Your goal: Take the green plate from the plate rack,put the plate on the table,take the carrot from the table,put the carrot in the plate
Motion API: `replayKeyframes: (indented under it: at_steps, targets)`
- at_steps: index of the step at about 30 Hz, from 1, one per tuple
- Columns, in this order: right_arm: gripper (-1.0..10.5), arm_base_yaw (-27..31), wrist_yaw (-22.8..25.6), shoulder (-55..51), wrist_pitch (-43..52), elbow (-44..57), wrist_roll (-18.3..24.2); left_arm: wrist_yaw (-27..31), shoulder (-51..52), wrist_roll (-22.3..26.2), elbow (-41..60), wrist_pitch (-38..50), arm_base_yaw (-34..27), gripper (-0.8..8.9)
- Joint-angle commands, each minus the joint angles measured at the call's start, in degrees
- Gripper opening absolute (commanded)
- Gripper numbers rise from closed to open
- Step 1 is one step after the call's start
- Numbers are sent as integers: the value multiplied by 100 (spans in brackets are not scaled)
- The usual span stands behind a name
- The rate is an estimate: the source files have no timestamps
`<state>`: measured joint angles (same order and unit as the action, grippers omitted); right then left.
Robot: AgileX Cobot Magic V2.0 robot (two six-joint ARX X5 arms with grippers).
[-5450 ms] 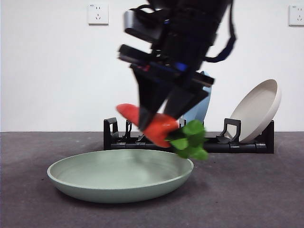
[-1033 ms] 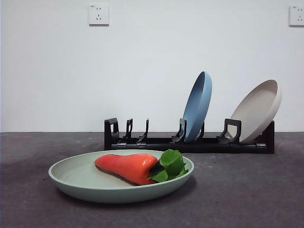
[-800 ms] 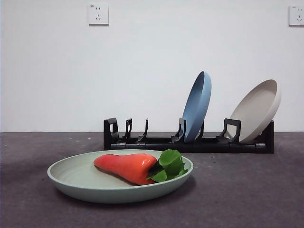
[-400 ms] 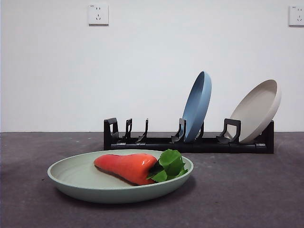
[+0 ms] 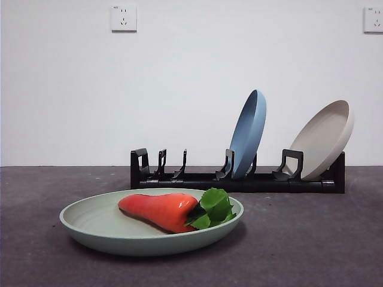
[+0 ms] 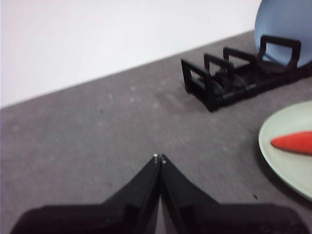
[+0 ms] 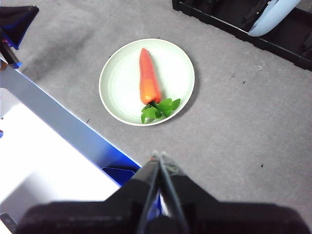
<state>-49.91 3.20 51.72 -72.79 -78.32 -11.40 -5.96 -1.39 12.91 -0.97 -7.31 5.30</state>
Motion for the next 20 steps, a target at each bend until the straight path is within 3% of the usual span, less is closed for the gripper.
replayKeyframes:
  at_steps: [1, 7, 20]
  targets:
    - [2, -9, 15, -4, 28, 13, -59, -9, 129, -120, 76, -323, -17, -3]
    - [2, -9, 15, -4, 28, 13, -59, -33, 129, -385, 76, -278, -17, -3]
    - [2, -9, 15, -4, 28, 13, -59, -13, 129, -389, 74, -278, -15, -3]
